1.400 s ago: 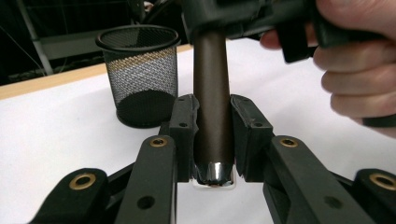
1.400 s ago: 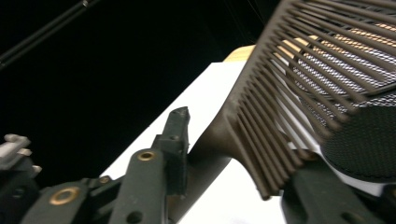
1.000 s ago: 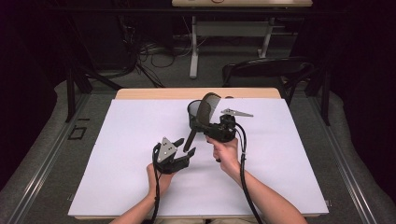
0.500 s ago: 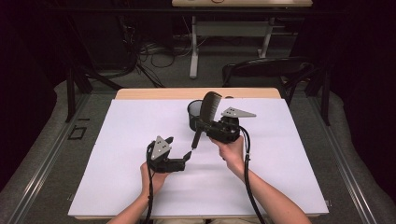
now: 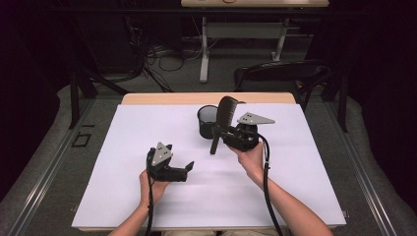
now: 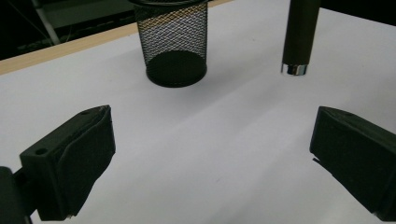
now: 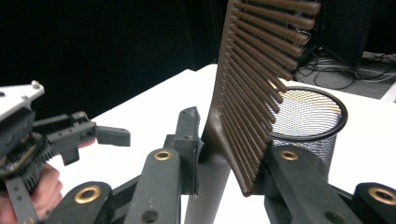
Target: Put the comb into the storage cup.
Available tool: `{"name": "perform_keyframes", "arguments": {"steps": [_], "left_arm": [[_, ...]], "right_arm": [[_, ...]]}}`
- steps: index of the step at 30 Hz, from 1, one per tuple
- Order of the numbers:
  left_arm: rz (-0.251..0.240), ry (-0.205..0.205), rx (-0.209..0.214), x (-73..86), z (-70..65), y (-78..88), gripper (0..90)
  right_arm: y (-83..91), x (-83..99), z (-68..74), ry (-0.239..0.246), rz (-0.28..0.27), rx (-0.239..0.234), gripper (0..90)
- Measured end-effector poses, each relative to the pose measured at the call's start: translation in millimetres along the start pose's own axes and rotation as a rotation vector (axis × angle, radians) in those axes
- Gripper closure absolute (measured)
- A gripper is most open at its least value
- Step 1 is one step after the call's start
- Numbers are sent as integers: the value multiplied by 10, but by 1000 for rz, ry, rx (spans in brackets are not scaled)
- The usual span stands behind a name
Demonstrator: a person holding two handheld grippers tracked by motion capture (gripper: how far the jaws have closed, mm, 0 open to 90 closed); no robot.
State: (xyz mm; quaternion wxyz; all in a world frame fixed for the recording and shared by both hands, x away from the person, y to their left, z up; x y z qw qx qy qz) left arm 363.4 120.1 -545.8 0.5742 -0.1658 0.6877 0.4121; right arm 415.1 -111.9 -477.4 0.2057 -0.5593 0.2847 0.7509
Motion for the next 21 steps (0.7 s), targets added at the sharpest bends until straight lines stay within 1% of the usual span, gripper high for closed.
{"name": "perform_keyframes", "arguments": {"steps": [5,12,17,20,21], "left_arm": [[15,-3,-5,38,53,62,0],[26,-16,-15,70,87,138,0],[37,-27,-14,101,96,186,0],[41,-24,-8,112,108,196,0],[43,-29,-10,112,115,195,0]], "right_arm": [[64,-3,-25,24,9,17,731],[154,-22,-44,67,13,40,731],[198,-31,-70,83,16,54,730],[208,-43,-81,96,21,60,731],[209,-47,-87,95,19,60,731]]}}
Point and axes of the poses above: each handheld gripper's, and its own axes: y roughly backward along the jaws, x roughly out of its underside, z roughly to its left, the point moved 4 cm from there along -y, roughly forward along the jaws, and after that the axes turned 4 degrees about -z, right-handed, at the moved point
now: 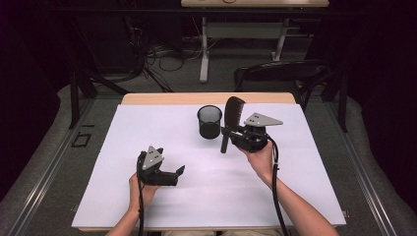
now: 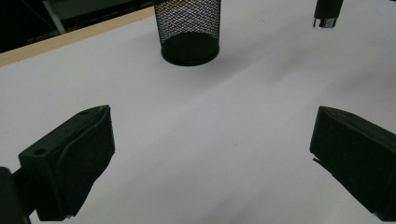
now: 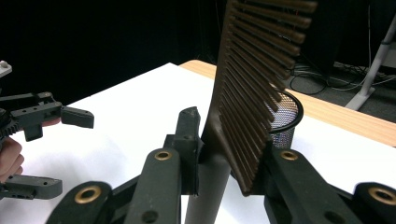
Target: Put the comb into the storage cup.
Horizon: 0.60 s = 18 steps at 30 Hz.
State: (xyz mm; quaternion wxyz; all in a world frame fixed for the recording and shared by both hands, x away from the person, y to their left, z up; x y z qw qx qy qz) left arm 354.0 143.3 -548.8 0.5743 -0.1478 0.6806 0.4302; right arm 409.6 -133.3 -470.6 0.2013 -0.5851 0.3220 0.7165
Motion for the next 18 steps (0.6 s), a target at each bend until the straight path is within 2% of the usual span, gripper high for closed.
{"name": "perform_keyframes", "arguments": {"steps": [11,18], "left_arm": [[8,-14,4,-5,-2,-21,0],[4,-6,-1,-4,13,-18,0]], "right_arm": [[41,-30,-80,16,18,23,731],[74,-69,-131,14,15,34,731]]}}
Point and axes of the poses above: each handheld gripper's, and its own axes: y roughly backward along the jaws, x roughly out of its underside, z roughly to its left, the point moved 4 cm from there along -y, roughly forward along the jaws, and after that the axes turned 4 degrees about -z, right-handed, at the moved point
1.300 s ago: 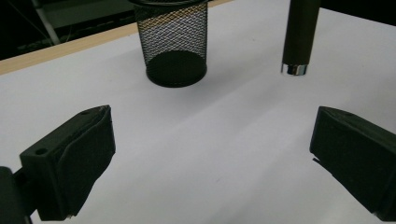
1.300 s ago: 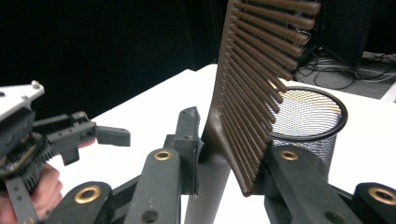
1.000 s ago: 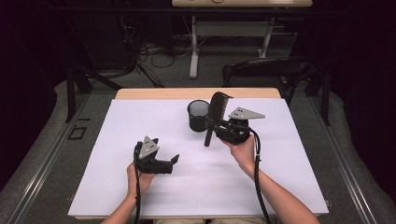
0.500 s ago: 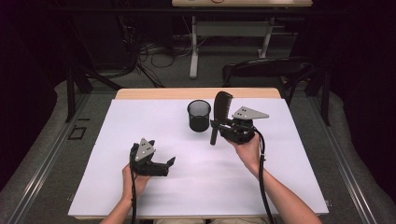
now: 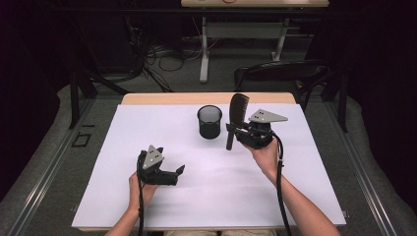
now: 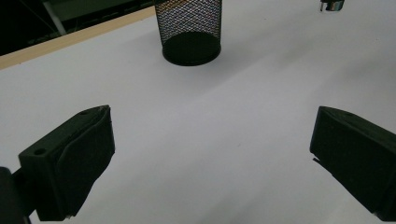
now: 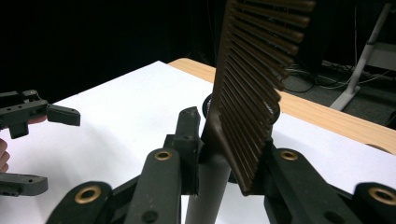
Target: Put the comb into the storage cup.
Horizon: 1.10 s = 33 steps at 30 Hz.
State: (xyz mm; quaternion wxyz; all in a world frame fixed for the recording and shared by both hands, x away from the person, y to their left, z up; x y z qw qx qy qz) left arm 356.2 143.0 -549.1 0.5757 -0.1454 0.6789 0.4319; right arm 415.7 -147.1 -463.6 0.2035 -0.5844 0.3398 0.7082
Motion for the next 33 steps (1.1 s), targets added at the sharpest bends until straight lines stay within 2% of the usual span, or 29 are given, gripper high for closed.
{"name": "perform_keyframes", "arguments": {"steps": [15,24,33], "left_arm": [[2,5,-2,-4,5,-12,1],[0,11,-4,-6,14,-9,1],[-3,12,-13,-9,32,21,1]], "right_arm": [[27,-65,-52,9,2,9,732],[10,-198,-57,23,-12,8,732],[-45,-319,-62,51,-2,12,732]]}}
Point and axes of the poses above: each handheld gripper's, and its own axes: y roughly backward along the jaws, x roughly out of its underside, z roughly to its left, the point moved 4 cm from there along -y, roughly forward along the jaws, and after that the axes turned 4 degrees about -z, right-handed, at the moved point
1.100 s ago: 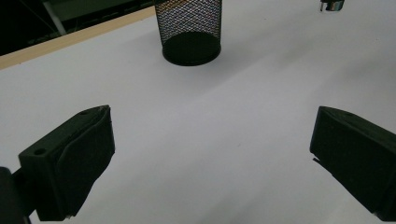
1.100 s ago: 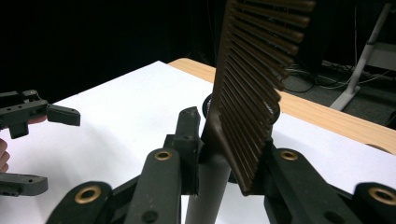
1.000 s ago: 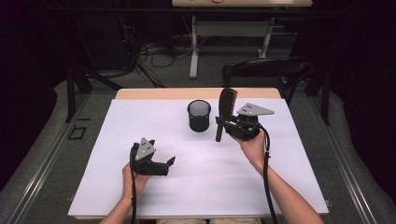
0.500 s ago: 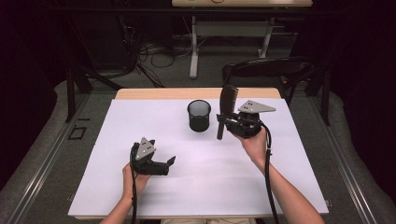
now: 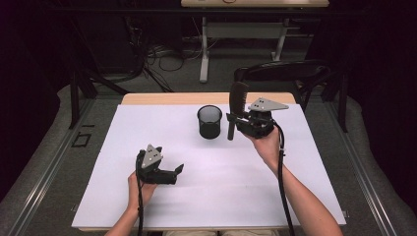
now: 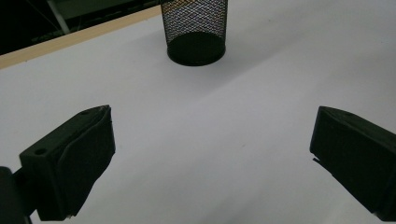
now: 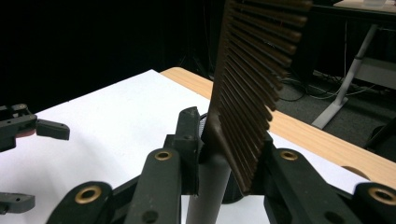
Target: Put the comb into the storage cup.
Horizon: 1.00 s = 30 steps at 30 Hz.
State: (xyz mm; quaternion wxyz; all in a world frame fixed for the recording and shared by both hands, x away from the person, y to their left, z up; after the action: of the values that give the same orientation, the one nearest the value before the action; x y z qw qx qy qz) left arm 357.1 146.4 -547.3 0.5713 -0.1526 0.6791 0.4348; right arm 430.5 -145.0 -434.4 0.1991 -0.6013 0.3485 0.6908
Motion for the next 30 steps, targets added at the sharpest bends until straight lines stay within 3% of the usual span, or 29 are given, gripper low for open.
{"name": "perform_keyframes", "arguments": {"steps": [8,16,30], "left_arm": [[-11,-1,-13,-10,23,30,1],[4,4,6,2,22,17,1],[-3,6,1,-5,27,40,1]], "right_arm": [[-42,-99,-13,20,6,3,732],[-65,-192,-32,20,0,6,732],[-155,-387,-54,42,-1,17,732]]}}
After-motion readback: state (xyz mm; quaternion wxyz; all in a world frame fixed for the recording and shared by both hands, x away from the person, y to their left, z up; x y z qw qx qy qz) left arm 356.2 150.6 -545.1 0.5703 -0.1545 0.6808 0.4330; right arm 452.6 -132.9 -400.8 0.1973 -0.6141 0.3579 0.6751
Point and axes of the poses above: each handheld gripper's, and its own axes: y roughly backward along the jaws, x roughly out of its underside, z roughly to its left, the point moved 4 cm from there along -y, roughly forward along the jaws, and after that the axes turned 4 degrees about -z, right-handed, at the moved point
